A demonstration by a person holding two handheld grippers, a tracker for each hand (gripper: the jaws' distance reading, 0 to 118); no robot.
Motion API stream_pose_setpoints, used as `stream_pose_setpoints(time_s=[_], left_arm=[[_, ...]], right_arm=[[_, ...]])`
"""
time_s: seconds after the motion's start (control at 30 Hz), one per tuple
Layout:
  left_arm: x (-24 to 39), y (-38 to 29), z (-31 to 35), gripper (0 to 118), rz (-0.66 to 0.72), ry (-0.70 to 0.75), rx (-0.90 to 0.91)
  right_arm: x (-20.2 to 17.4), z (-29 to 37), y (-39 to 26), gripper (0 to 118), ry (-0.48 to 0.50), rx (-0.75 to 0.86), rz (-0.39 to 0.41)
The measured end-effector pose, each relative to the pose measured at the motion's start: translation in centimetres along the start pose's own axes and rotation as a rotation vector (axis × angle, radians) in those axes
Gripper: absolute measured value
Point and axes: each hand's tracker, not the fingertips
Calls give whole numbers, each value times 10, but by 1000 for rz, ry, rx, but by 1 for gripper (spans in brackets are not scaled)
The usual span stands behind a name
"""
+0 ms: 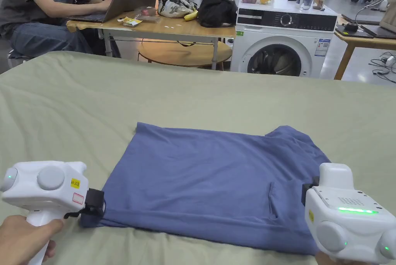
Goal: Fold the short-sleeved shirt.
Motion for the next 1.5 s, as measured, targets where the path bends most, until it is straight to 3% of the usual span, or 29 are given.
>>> stream_pose_setpoints(time_s=[0.07, 0.17, 0.27, 0.37, 0.47, 0.57, 0.63, 0.8, 0.87, 0.9, 0.93, 0.97, 1.07, 1.2, 1.5], left_arm=[[1, -7, -13, 52, -19, 32, -68], [10, -18, -9, 48, -58, 53, 22], [24, -23, -3, 11, -155, 63, 57], [33, -27, -1, 3, -167, 57, 73], [27, -29, -2, 2, -160, 51, 92], [19, -29, 0, 2, -130, 22, 98], [19, -29, 1, 2, -132, 19, 97], [19, -31, -1, 2, -137, 22, 110], [18, -32, -1, 2, -142, 24, 120], [17, -33, -1, 2, -142, 23, 126], [16, -34, 0, 2, -144, 20, 135], [16, -34, 0, 2, -157, 19, 144], [13, -33, 7, 2, -153, 7, 181], [10, -24, 25, 2, -141, -21, 254], [6, 30, 52, 2, -60, -116, 367]], right_arm=[[1, -1, -1, 0, -1, -17, 1], [5, 2, -4, 0, -2, -36, -1], [14, 3, -7, 0, -6, -64, 6], [29, 3, -8, 0, 0, -120, 2], [48, 3, -11, 1, -35, -205, 9], [70, 0, -19, 44, -29, -286, 5], [81, -6, -28, 45, -39, -325, 10], [95, -33, -59, 44, 19, -507, -17], [95, -32, -64, 39, 23, -456, -6], [93, -28, -63, 12, 21, -422, 18], [91, -27, -61, 0, 78, -442, 23], [91, -29, -61, 0, 126, -474, 9], [89, -26, -59, 0, 89, -458, 53], [98, -15, -39, 0, 98, -401, -11], [102, -20, 33, 0, 100, -280, -53]])
